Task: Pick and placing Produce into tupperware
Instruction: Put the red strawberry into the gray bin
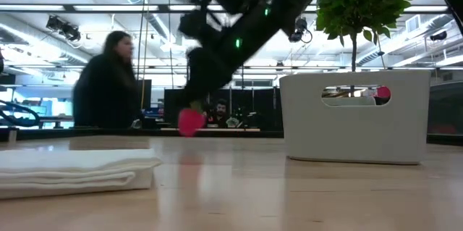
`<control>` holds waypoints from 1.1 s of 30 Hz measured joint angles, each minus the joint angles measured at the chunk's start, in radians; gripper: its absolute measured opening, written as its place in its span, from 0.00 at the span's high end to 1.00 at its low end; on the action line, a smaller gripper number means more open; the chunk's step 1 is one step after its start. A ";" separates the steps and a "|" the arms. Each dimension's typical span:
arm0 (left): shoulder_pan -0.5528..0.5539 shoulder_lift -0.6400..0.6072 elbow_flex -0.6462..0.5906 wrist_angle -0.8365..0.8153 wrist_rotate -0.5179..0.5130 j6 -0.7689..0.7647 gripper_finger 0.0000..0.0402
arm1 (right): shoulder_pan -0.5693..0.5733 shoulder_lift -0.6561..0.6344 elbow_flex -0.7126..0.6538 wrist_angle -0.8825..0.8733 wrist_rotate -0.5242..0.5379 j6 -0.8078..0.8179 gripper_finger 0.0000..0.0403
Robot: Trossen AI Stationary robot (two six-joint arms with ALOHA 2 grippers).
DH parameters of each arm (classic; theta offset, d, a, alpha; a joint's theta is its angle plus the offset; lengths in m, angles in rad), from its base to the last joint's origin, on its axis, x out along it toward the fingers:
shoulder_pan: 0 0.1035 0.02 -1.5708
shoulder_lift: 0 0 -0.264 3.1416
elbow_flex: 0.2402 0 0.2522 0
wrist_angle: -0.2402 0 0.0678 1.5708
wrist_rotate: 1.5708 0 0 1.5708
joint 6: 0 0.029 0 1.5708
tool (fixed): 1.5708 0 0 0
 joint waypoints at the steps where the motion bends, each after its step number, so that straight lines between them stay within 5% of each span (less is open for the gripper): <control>1: 0.000 0.000 0.000 0.000 0.000 -0.001 0.66 | 0.000 -0.020 0.000 -0.001 -0.001 -0.001 0.99; 11: 0.000 0.000 0.000 0.000 0.000 -0.001 0.67 | 0.029 -0.269 0.002 -0.199 0.006 0.091 1.00; 17: 0.000 0.000 0.000 -0.001 0.000 -0.002 0.66 | 0.067 -0.278 -0.001 -0.313 0.003 0.127 0.97; 33: 0.000 0.000 0.000 0.001 0.000 -0.001 0.65 | 0.014 -0.041 -0.003 -0.075 0.010 0.077 0.51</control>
